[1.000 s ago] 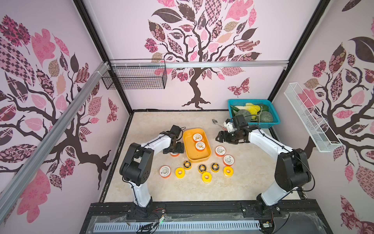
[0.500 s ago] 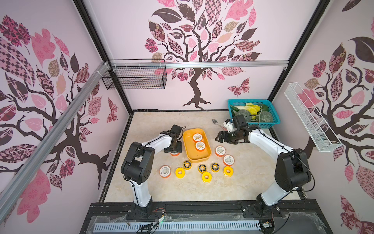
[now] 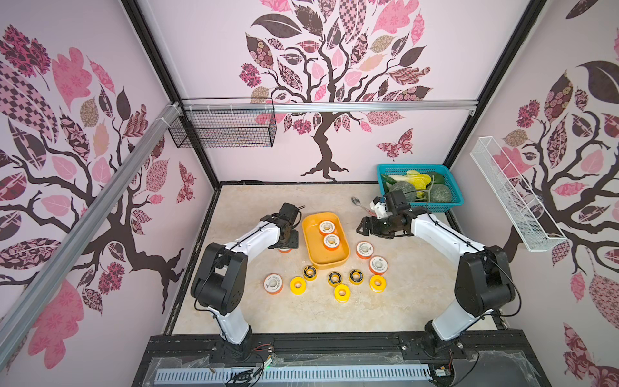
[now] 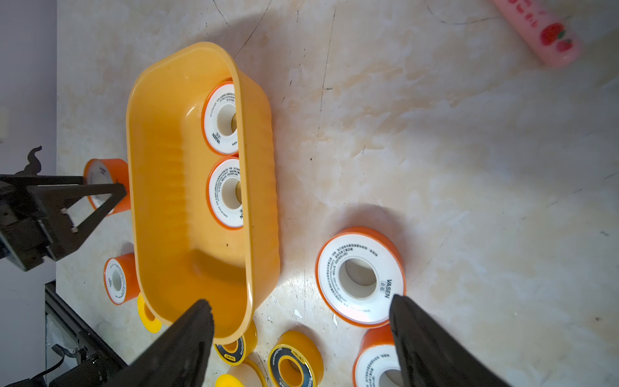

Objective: Put the sealing tape into the storage box
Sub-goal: Pick up the sealing tape at the center of the board, then place the sealing tape in the storage box.

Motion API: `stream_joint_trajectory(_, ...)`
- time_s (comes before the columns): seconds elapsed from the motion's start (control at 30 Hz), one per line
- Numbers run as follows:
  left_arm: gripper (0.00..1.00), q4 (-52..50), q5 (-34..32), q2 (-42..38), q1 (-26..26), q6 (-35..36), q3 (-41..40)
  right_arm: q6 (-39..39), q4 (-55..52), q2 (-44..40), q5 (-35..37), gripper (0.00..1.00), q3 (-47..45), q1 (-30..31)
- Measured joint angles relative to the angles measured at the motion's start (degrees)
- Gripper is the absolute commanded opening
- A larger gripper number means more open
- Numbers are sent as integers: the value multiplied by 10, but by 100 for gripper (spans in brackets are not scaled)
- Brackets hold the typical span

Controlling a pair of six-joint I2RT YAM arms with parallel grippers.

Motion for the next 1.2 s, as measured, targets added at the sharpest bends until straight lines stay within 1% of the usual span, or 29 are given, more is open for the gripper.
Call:
stream_joint_trajectory(0.13, 65, -17, -12, -35, -17, 6, 20, 0, 0, 0, 0, 87, 0, 0)
stream_joint_trajectory(0.27, 65, -32, -5, -39, -49, 17, 59, 0, 0, 0, -1, 87, 0, 0)
stream_joint_trajectory(0.33, 65, -39, 13, -39, -60, 22, 75, -3, 0, 0, -5, 86, 0, 0)
stream_joint_trajectory(0.57, 65, -60, 96, -34, -77, 36, 104, -13, -1, 9, -28, 81, 0, 0)
stream_joint_trajectory(0.73, 65, -72, 123, 5, -107, 50, 130, -17, -2, 28, -56, 78, 0, 0)
stream_joint_trajectory(0.87, 64, -86, 126, 40, -125, 62, 152, -20, -3, 37, -69, 76, 0, 0)
stream_joint_trajectory(1.2, 62, -128, 121, 116, -138, 90, 210, -32, -7, 40, -95, 67, 0, 0)
